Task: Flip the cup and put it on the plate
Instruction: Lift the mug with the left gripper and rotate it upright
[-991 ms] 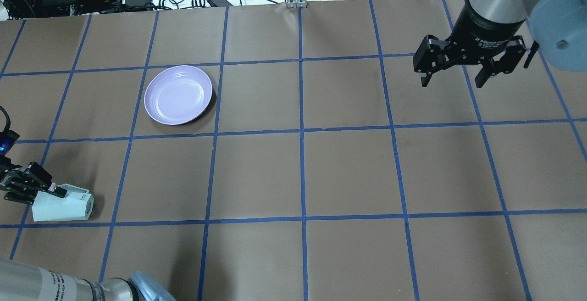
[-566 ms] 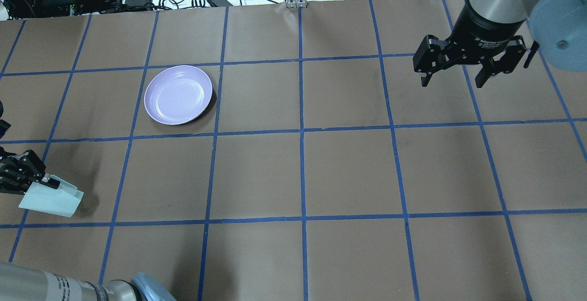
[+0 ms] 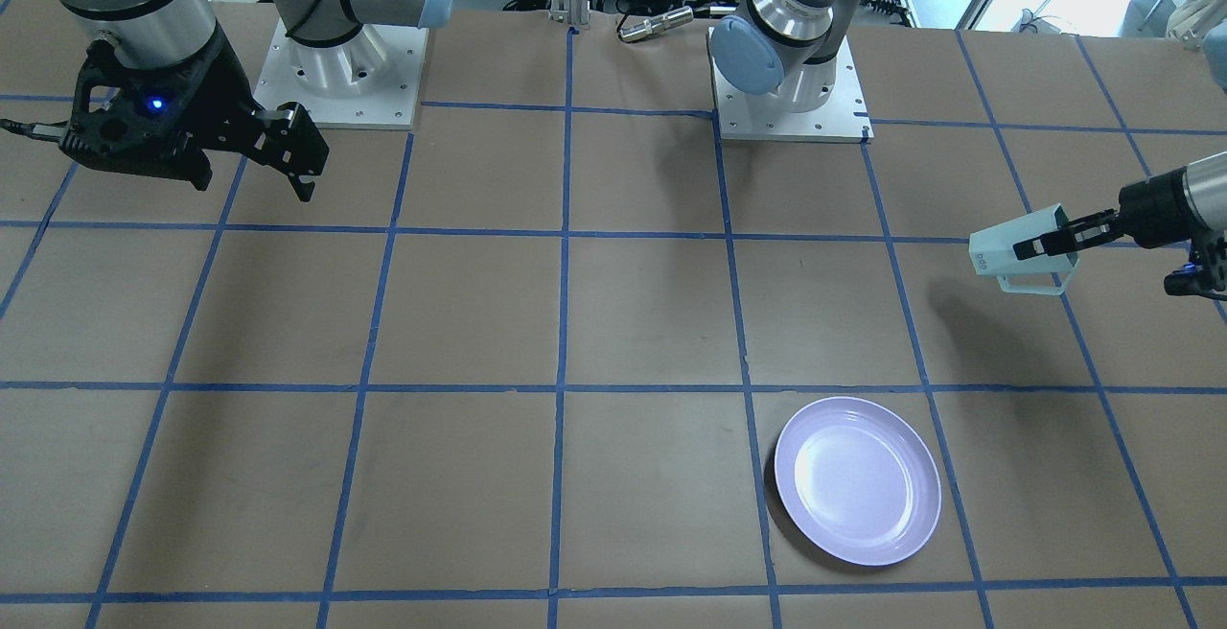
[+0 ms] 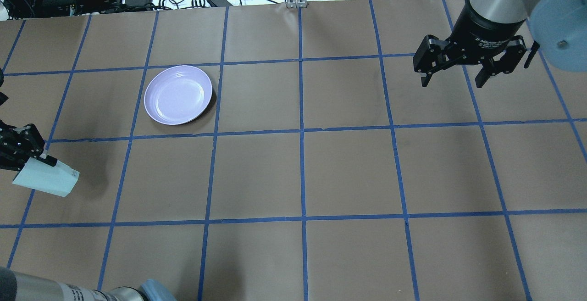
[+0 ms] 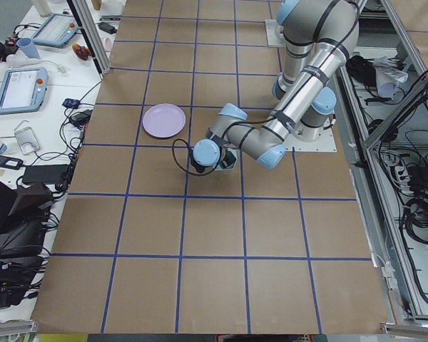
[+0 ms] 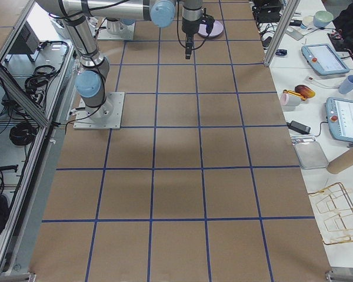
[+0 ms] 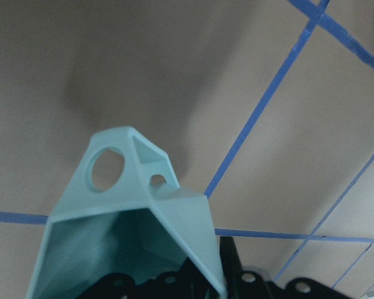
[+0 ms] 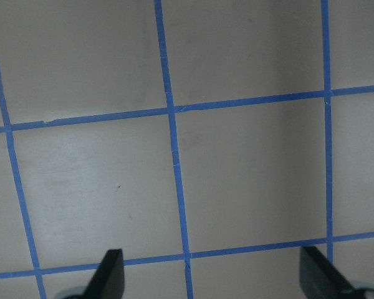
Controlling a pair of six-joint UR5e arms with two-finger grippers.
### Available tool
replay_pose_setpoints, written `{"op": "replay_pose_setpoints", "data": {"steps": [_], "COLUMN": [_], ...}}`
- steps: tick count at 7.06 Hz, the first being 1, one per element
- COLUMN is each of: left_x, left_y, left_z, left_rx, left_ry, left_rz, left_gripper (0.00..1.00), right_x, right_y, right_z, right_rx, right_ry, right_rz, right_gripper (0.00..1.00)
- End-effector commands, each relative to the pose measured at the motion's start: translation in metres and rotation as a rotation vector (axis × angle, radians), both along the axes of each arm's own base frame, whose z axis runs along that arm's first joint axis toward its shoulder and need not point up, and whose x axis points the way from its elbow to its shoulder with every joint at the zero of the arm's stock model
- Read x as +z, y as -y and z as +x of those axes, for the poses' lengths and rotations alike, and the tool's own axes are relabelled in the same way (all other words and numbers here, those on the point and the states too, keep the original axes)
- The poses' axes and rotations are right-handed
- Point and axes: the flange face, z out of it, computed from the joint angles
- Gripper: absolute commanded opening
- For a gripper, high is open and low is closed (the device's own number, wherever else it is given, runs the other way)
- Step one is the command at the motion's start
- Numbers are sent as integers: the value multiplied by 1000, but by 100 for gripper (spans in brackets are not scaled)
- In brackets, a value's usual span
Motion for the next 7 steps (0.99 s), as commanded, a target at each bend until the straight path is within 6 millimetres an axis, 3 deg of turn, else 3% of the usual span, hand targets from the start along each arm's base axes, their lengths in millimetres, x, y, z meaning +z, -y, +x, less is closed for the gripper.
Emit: {"op": "replay_pose_setpoints", "data": {"steps": [1,3,6,7], "left_x": [57,77,118,128], "left_y": [38,59,96,108], "left_z": [-41,-78,-155,-172], "left_rx": [-94,-113,-181,-172], "left_ry": [157,220,392,407], "left_rz": [-25,-42,-102,-121], "left_gripper": [0,0,0,0], "right_x": [0,0,-1,-1], "right_y": [0,0,0,0], "right_z": [0,0,0,0], "right_rx": [0,0,0,0], "right_ry": [0,2,2,2], "right_rz": [0,0,1,1], "right_gripper": [100,100,100,100]}}
